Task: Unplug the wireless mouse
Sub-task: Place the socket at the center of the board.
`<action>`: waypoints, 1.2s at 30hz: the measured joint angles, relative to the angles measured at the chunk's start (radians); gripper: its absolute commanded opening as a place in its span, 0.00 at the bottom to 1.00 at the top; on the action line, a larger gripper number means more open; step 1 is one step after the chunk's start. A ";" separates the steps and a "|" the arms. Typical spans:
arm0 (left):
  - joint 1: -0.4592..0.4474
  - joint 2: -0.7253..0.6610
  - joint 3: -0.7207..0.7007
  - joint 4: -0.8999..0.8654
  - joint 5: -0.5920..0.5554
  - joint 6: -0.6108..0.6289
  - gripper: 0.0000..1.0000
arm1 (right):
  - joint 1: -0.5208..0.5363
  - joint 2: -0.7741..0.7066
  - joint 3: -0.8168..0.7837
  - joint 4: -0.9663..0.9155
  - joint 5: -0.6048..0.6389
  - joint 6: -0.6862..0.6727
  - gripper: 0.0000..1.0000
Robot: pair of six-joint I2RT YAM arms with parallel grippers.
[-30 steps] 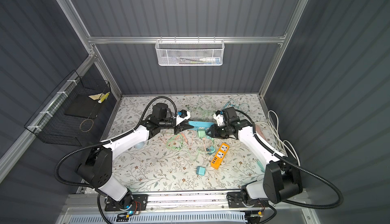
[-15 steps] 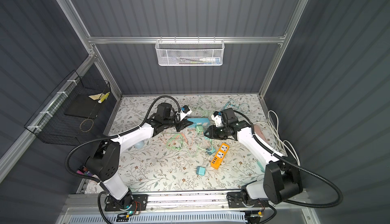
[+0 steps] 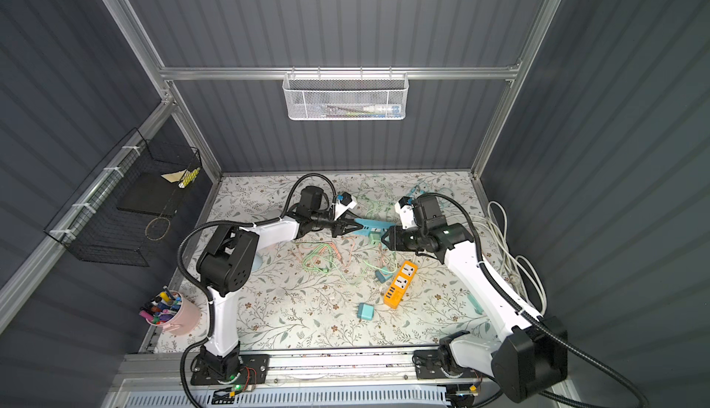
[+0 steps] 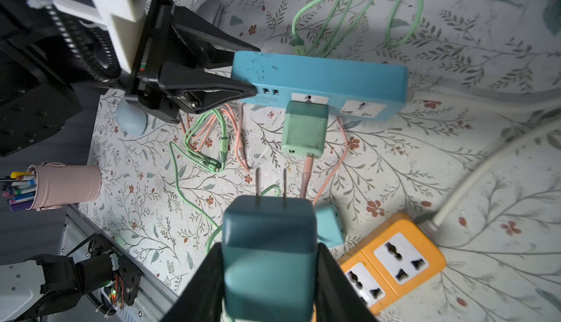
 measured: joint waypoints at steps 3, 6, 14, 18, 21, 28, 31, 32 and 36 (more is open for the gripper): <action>-0.006 0.060 0.055 0.011 -0.002 -0.007 0.48 | 0.000 -0.008 0.000 -0.015 0.007 0.003 0.08; -0.016 0.067 0.060 0.041 -0.018 -0.025 1.00 | 0.000 -0.028 0.000 -0.024 0.007 0.006 0.08; -0.016 -0.084 -0.065 0.111 -0.092 -0.082 1.00 | 0.000 -0.053 0.062 -0.040 -0.084 0.011 0.08; -0.013 -0.280 -0.147 0.117 -0.081 -0.102 1.00 | 0.000 -0.047 0.163 -0.035 -0.162 0.017 0.08; -0.008 -0.438 -0.218 0.132 -0.010 -0.103 1.00 | 0.000 -0.035 0.249 -0.038 -0.190 0.014 0.08; -0.029 -0.611 -0.290 -0.110 0.050 0.042 1.00 | 0.000 -0.027 0.388 -0.084 -0.208 -0.005 0.10; -0.036 -0.675 -0.329 -0.301 0.024 0.153 1.00 | 0.000 -0.041 0.439 -0.130 -0.195 -0.022 0.10; -0.037 -0.703 -0.347 -0.357 0.011 0.183 1.00 | 0.000 -0.050 0.459 -0.150 -0.185 -0.030 0.10; -0.041 -0.831 -0.422 -0.542 -0.069 0.291 0.98 | -0.005 -0.082 0.528 -0.204 -0.149 -0.058 0.10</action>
